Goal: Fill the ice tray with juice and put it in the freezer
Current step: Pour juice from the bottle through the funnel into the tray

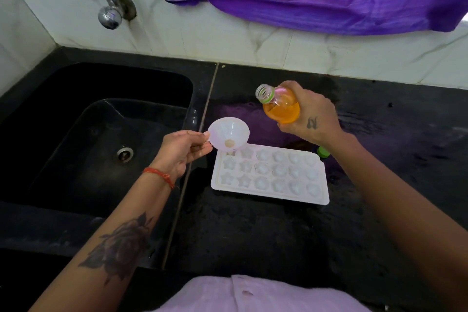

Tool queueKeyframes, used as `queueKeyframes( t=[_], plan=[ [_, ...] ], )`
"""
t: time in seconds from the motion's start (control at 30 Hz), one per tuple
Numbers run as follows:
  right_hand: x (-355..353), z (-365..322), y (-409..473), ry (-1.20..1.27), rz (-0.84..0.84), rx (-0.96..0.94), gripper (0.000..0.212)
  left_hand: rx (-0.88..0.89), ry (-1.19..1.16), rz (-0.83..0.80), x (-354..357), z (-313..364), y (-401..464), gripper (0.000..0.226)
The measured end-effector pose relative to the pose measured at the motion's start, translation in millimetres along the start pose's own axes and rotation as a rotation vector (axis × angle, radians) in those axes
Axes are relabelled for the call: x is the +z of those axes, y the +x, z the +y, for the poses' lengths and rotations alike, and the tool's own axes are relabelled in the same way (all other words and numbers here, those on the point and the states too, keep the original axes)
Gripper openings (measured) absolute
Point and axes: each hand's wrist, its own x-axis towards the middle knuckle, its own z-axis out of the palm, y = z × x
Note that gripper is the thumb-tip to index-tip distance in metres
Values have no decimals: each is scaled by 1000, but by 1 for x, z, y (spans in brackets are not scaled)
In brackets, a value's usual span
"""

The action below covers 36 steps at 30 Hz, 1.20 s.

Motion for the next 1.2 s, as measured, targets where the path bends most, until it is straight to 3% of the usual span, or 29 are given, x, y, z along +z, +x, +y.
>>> queueKeyframes(
  t=[0.6, 1.0, 1.2],
  plan=[
    [9, -17, 5, -388, -100, -167, 70, 6, 17, -3, -2, 0, 2, 6],
    [9, -21, 2, -385, -132, -160, 71, 10, 20, 0, -2, 0, -1, 6],
    [3, -21, -1, -227, -95, -86, 72, 32, 20, 11, 1, 5, -5, 5]
  ],
)
